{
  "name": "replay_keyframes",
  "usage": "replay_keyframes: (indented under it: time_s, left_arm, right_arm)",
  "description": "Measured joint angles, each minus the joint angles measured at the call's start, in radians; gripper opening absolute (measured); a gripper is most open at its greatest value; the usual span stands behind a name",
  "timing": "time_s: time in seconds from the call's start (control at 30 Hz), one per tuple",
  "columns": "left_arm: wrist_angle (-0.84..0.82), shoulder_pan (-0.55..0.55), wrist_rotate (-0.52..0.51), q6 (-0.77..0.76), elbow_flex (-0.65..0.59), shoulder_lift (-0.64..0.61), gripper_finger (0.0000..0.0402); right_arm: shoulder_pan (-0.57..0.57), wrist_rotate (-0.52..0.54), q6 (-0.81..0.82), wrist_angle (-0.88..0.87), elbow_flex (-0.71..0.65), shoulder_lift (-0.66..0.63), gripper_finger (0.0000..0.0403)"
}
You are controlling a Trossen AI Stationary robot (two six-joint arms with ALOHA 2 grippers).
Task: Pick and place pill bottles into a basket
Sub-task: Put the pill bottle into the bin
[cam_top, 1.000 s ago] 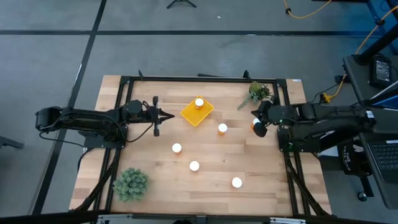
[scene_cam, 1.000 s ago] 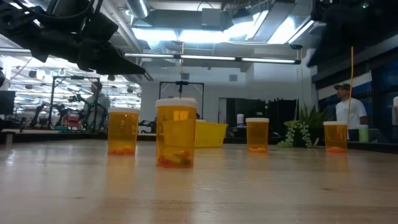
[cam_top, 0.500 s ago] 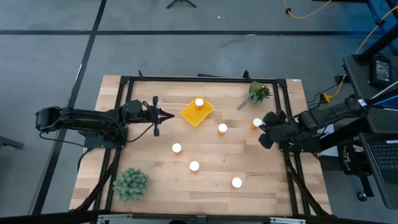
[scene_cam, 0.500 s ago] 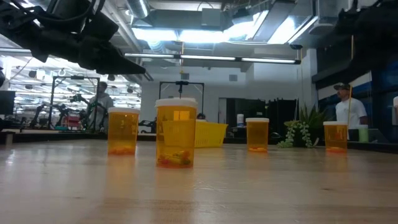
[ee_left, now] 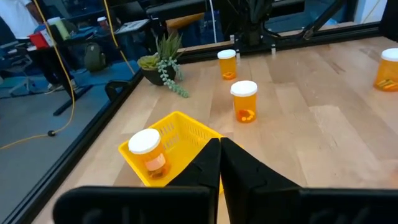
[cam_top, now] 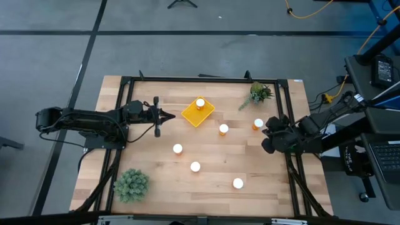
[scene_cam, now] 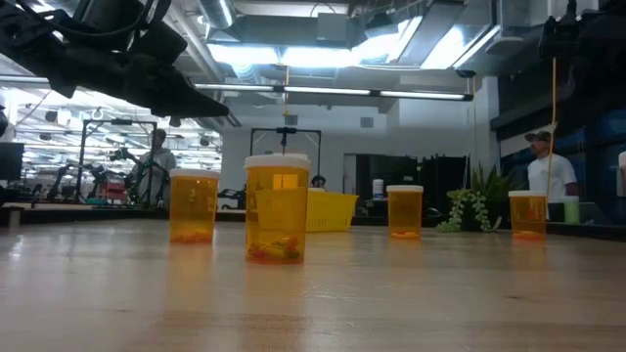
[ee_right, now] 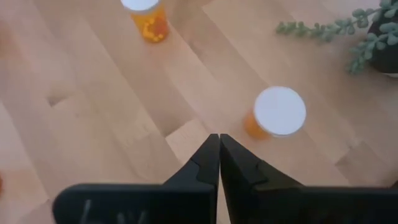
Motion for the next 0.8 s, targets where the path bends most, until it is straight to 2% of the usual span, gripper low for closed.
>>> replay_keyframes:
  time_s: [0.17, 0.3, 0.43, 0.7, 0.8]
  left_arm:
    - [0.000, 0.000, 0.000, 0.000, 0.000, 0.000, 0.0003]
    - [0.000, 0.000, 0.000, -0.001, 0.000, 0.000, 0.0007]
    - [0.000, 0.000, 0.000, -0.001, 0.000, 0.000, 0.0006]
    - [0.000, 0.000, 0.000, -0.001, 0.000, 0.000, 0.0003]
    - [0.000, 0.000, 0.000, -0.001, 0.000, 0.000, 0.0008]
  right_arm:
    - [-0.001, 0.017, 0.066, -0.003, 0.000, 0.000, 0.0018]
    - [-0.001, 0.018, 0.068, -0.001, 0.000, 0.000, 0.0041]
    - [-0.001, 0.032, 0.113, -0.001, 0.000, 0.000, 0.0092]
    - [-0.001, 0.034, 0.118, -0.004, 0.000, 0.002, 0.0224]
    - [-0.002, 0.034, 0.122, -0.005, 0.000, 0.003, 0.0260]
